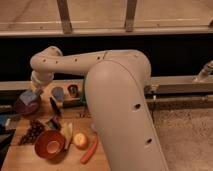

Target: Place sponge in purple bowl

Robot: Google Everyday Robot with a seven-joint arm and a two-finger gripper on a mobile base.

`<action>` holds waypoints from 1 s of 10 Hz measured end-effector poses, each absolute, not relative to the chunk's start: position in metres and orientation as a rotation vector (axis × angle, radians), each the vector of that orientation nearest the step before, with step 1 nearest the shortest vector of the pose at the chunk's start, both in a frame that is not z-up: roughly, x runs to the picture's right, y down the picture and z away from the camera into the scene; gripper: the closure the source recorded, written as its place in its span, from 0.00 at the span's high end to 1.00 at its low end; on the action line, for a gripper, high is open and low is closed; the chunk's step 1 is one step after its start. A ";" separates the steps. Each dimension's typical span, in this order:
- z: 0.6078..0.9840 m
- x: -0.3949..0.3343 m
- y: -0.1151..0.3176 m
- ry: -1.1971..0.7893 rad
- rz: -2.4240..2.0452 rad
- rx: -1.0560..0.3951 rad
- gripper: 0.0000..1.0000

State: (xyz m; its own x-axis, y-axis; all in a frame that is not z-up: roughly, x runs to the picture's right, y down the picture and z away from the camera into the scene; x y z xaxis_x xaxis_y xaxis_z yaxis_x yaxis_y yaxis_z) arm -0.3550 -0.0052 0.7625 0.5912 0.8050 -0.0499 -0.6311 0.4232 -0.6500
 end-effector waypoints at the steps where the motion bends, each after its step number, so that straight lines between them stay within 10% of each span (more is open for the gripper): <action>1: 0.763 -0.354 -0.002 -0.286 0.929 -0.686 0.00; 10: 0.818 -0.391 0.004 -0.350 0.986 -0.769 0.00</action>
